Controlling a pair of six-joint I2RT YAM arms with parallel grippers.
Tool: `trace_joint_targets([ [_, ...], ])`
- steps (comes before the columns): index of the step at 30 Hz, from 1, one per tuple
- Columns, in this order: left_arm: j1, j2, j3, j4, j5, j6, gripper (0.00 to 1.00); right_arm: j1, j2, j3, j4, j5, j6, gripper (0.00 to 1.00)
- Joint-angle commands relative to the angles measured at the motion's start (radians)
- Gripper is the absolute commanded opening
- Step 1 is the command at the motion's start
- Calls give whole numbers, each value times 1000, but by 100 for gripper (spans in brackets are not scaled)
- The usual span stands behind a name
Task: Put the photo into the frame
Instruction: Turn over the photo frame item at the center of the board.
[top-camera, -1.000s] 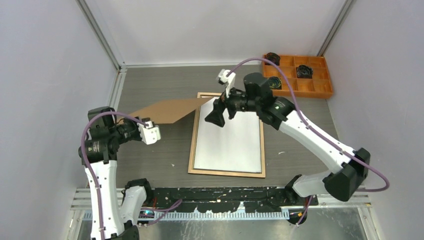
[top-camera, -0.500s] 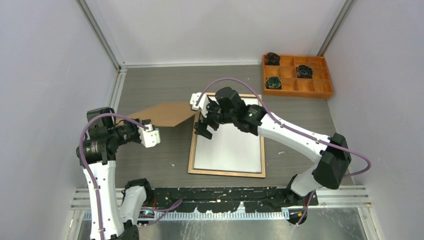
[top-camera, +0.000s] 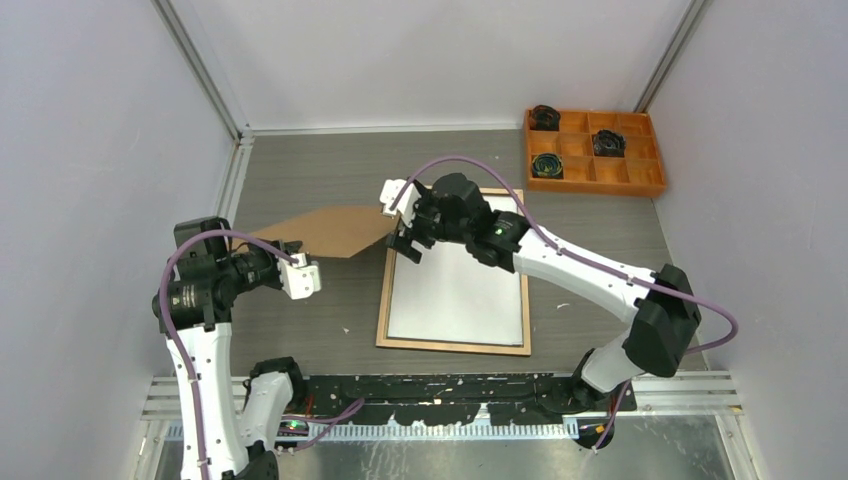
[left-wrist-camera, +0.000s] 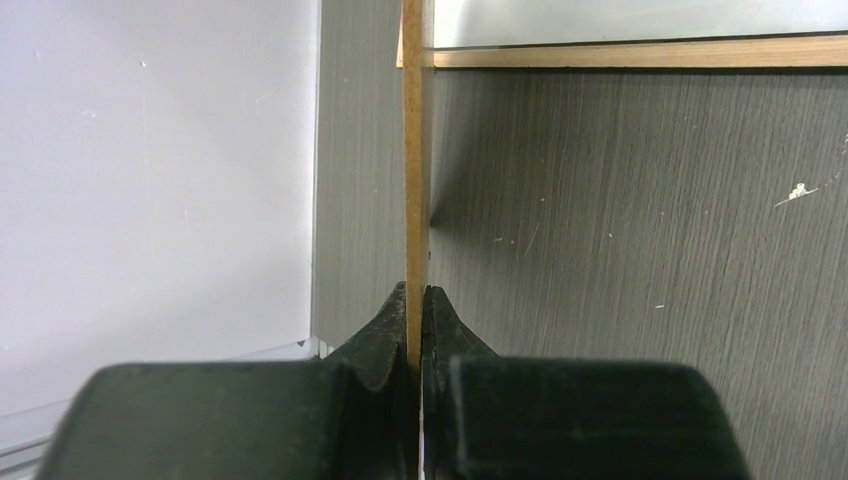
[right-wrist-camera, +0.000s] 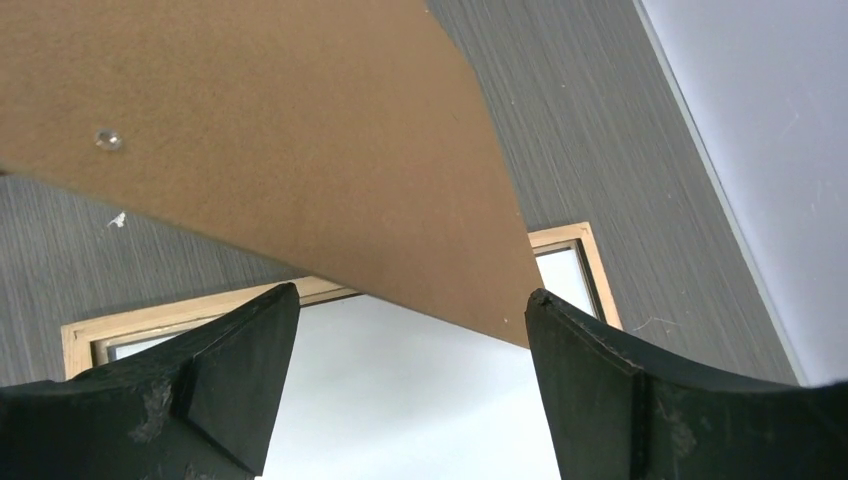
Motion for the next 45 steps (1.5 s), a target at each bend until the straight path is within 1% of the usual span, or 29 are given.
trace_joint_targets([
  [1, -4, -8, 41, 38, 67, 35, 0, 6, -69, -19, 84, -6, -28, 88],
  [8, -3, -4, 58, 22, 70, 41, 0, 19, -2, 36, 80, -60, -39, 88],
  [14, -5, 4, 70, 19, 69, 46, 0, 47, 43, 47, 111, -21, -88, 87],
  [16, -5, 7, 67, 19, 68, 53, 0, 54, 50, 47, 129, -12, -98, 84],
  [18, -4, 7, 65, 21, 67, 57, 0, 59, 60, 59, 134, -10, -104, 79],
  [20, -4, 9, 62, 25, 66, 56, 0, 61, 71, 74, 128, -10, -111, 70],
  [23, -4, 9, 59, 42, 65, 45, 0, 62, 85, 95, 119, -11, -105, 46],
  [24, -5, 8, 59, 57, 69, 26, 4, 62, 85, 95, 124, -10, -101, 37],
  [25, -4, 6, 56, 83, 72, -6, 15, 62, 84, 96, 133, -5, -94, 30],
  [26, -3, 1, 49, 121, 75, -63, 29, 61, 83, 95, 142, 1, -88, 24],
  [27, -3, -4, 41, 159, 79, -100, 36, 62, 80, 93, 156, 8, -81, 20],
  [28, -4, -14, 25, 214, 84, -137, 45, 63, 75, 89, 165, 17, -68, 14],
  [29, -4, -19, 15, 248, 86, -182, 54, 63, 73, 86, 193, 26, -62, 11],
  [30, -4, -28, -4, 323, 88, -236, 71, 63, 66, 81, 227, 36, -47, 8],
  [31, -4, -35, -20, 373, 88, -306, 79, 63, 62, 78, 240, 41, -38, 7],
  [32, -4, -39, -33, 440, 83, -375, 91, 63, 59, 77, 259, 52, -29, 5],
  [33, -3, -40, -45, 540, 75, -459, 99, 63, 57, 77, 276, 57, -12, 3],
  [34, -4, -38, -52, 612, 59, -541, 99, 63, 56, 81, 282, 63, 5, 1],
  [36, -4, -23, -52, 739, 16, -707, 100, 61, 58, 95, 289, 71, 41, 1],
  [38, -4, 3, -28, 827, -42, -864, 100, 61, 58, 115, 291, 82, 87, 1],
  [41, -4, 52, 44, 842, -111, -1021, 100, 50, 59, 127, 313, 86, 190, 1],
  [45, -4, 84, 97, 830, -174, -1130, 100, 4, 51, 123, 373, 50, 380, 1],
])
